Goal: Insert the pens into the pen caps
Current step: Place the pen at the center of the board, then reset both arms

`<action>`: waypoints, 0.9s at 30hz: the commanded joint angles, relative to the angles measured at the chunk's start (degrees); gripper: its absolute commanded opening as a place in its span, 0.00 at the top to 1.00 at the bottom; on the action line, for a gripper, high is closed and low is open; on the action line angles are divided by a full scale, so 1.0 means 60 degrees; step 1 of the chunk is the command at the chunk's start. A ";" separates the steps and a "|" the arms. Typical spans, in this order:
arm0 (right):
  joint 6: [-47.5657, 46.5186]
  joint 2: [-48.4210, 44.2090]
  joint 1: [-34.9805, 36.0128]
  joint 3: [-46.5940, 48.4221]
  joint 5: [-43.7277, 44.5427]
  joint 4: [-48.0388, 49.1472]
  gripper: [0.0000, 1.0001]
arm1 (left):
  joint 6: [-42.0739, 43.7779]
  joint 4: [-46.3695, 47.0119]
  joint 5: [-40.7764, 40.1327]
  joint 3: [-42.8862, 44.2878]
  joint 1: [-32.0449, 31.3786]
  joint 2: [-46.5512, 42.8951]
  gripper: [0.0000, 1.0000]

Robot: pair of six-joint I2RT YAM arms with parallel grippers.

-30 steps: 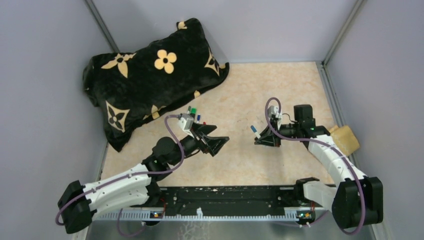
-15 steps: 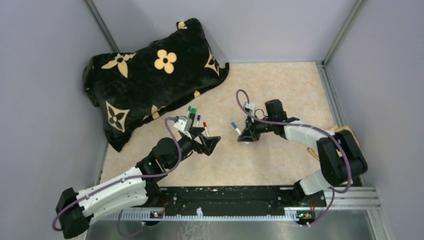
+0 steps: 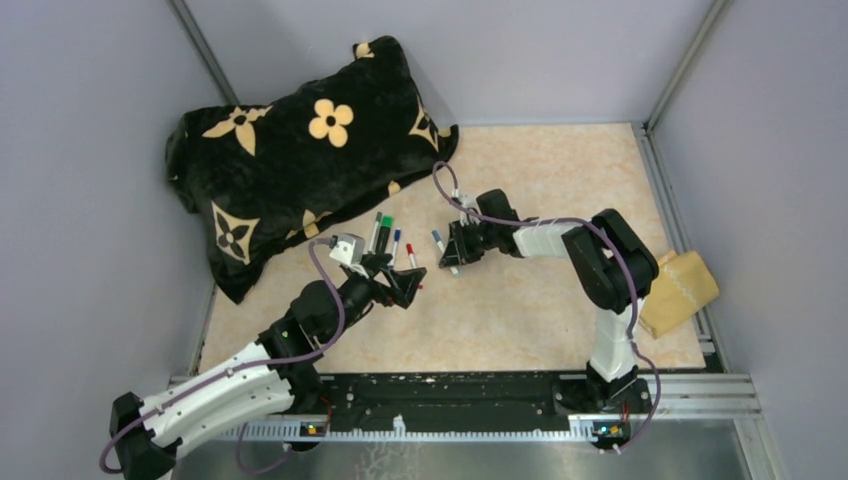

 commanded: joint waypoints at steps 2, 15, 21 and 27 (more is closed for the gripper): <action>0.0014 0.0190 0.0057 0.0975 0.0633 -0.0396 0.71 | -0.0092 -0.0193 -0.0091 0.0183 0.0034 -0.0072 0.02; -0.6503 -0.3430 -0.0279 0.2782 0.2358 -0.5538 0.11 | 0.0606 -0.1420 0.1228 0.2606 0.0582 0.0878 0.01; -0.6724 -0.6164 -0.0855 0.3438 0.4247 -0.6195 0.01 | 0.0557 -0.2277 0.4521 0.4759 0.3407 0.2321 0.01; -0.6795 -0.6888 -0.1691 0.5870 0.3892 -0.7575 0.01 | 0.0390 -0.3843 0.6721 0.8118 0.5803 0.3951 0.02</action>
